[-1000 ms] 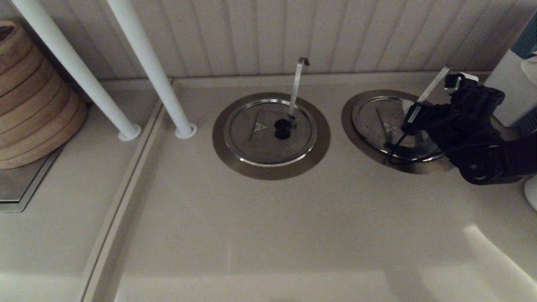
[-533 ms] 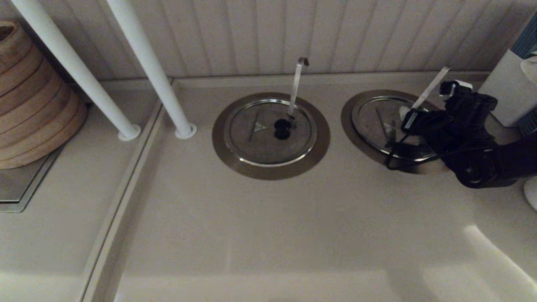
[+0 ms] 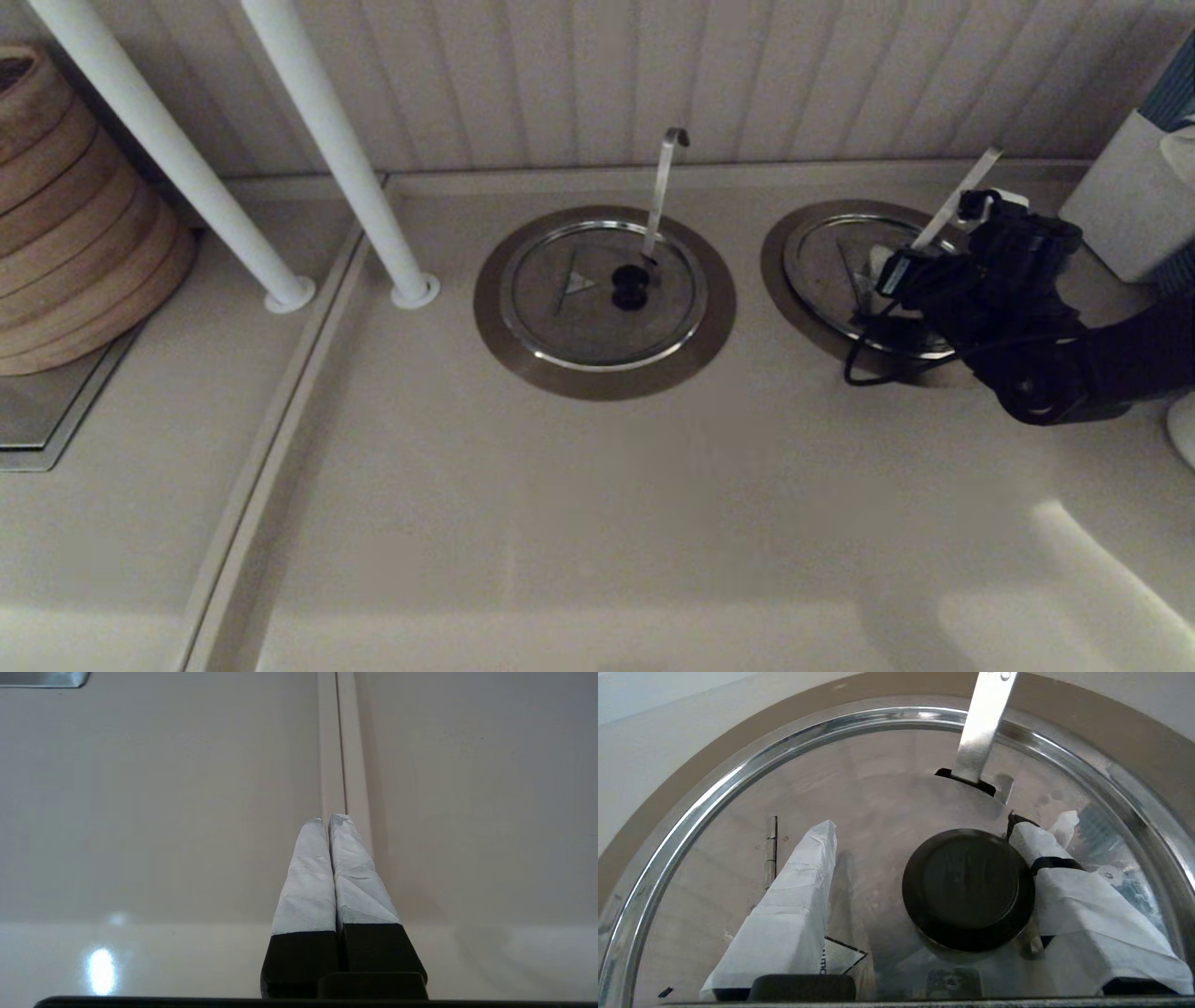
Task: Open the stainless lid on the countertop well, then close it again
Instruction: Open the lid
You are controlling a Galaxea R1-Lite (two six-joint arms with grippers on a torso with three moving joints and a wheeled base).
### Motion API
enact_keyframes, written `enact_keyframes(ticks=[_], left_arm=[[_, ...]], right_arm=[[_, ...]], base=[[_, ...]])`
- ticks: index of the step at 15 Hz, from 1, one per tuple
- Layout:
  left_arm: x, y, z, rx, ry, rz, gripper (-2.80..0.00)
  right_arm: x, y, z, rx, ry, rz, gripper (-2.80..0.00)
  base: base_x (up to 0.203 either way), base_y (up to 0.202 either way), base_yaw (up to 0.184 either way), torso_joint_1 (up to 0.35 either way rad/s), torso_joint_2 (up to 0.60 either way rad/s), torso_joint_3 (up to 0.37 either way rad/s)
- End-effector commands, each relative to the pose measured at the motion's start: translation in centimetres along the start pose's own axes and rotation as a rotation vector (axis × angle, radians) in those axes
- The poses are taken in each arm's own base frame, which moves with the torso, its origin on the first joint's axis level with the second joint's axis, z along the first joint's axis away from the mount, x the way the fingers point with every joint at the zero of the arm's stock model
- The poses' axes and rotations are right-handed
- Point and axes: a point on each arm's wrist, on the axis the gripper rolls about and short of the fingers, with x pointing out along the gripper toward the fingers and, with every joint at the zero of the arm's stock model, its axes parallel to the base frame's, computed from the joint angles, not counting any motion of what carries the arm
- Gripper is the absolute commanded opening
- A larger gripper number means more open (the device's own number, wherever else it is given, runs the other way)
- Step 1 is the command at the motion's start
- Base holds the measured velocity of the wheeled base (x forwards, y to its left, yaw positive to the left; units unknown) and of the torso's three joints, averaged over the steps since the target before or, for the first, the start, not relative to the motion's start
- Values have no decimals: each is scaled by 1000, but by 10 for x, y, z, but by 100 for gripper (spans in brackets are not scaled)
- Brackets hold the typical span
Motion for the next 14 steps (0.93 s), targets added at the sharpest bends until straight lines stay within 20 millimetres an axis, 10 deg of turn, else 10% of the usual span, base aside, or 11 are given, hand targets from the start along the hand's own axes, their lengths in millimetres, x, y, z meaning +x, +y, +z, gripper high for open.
enact_keyframes(ticks=[1,14], left_arm=[[0,0,0,0,1,0,-280],[0,0,0,0,1,0,-280]], right_arm=[[0,1,0,13,-4,2,0],[-7,7,16,49,-37,33,0]], base=[[0,0,0,0,0,0],[0,0,0,0,0,0]])
